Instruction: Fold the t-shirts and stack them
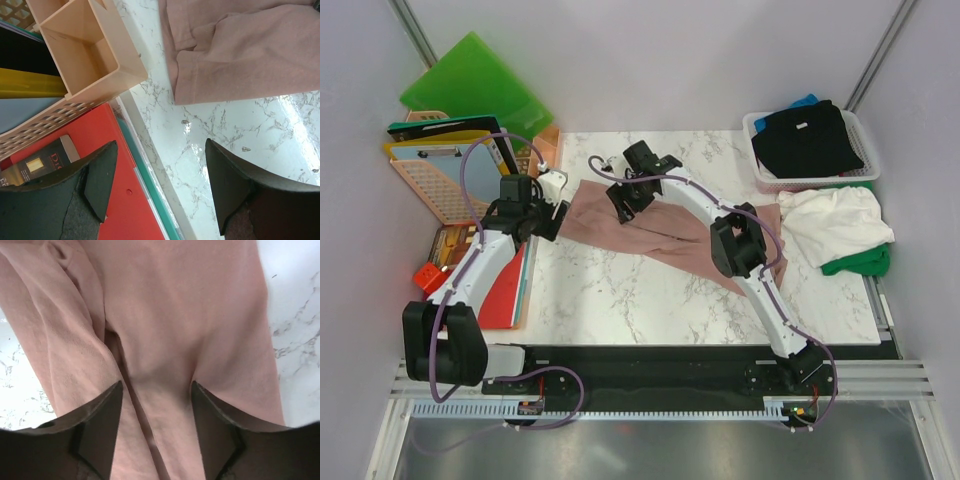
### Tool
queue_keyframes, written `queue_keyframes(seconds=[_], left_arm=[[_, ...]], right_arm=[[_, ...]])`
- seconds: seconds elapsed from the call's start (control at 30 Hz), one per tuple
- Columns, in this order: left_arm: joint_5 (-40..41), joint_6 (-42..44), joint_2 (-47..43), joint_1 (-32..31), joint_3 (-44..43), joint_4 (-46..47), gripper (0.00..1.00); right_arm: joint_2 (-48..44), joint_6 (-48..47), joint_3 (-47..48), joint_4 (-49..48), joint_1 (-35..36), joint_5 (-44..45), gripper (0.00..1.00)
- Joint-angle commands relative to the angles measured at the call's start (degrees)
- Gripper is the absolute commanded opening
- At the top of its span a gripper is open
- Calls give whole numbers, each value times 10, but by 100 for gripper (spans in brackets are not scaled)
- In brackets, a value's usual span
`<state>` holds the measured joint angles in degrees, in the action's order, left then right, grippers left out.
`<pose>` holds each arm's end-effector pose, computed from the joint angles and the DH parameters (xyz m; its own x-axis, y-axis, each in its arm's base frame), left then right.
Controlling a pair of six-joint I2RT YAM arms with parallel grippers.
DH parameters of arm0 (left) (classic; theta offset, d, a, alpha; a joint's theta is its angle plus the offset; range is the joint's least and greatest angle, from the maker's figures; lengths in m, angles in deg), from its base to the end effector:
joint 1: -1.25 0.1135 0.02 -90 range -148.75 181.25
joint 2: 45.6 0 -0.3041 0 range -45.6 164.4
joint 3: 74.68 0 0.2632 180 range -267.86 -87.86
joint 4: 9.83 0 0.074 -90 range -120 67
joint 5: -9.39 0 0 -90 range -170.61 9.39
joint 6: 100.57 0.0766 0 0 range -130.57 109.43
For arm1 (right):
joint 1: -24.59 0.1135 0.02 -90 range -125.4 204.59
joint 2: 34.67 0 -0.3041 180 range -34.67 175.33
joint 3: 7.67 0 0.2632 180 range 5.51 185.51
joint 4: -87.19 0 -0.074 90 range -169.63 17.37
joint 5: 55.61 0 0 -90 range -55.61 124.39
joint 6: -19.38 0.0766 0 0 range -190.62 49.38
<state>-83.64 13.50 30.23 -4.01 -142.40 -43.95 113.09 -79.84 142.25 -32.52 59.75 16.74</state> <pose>0.3158 -0.0331 0.2701 -0.5578 0.4604 -0.6906 0.3921 0.8795 0.2696 0.4917 0.3748 0.1608 -0.5764 -0.5928 -0.5624 -0.7821 0.5996 0.1696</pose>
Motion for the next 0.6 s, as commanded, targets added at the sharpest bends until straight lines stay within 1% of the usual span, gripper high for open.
queue_keyframes(seconds=[0.0, 0.03, 0.07, 0.1, 0.13, 0.17, 0.2, 0.27, 0.37, 0.4, 0.57], left_arm=[[-3, 4, 4, 2, -6, 6, 78], [-6, 4, 3, 2, -6, 6, 78], [-6, 4, 5, 2, -5, 6, 78], [-5, 4, 5, 2, -4, 6, 78], [-4, 3, 7, 2, -4, 6, 78], [-4, 2, 8, 2, -3, 6, 78], [-5, 2, 10, 2, -3, 7, 78], [-8, 2, 13, 2, -5, 7, 78], [-12, 3, 23, 2, -10, 7, 78], [-15, -1, 25, 2, -13, 8, 78], [-29, -5, 37, 1, -12, 9, 78]], right_arm=[[-26, 10, -11, -17, 3, -13, 63], [-32, 8, -24, -18, 3, -13, 60], [-35, 6, -29, -25, 3, -13, 61], [-39, 0, -36, -26, 4, -12, 65], [-46, -3, -47, -29, 3, -9, 82], [-49, -5, -53, -35, 3, -4, 91], [-55, -10, -59, -39, 3, 9, 98], [-81, -13, -82, -57, 3, 26, 98], [-144, -27, -126, -97, 3, 60, 98], [-174, -33, -135, -99, 4, 72, 98], [-261, -62, -159, -70, 5, 140, 98]])
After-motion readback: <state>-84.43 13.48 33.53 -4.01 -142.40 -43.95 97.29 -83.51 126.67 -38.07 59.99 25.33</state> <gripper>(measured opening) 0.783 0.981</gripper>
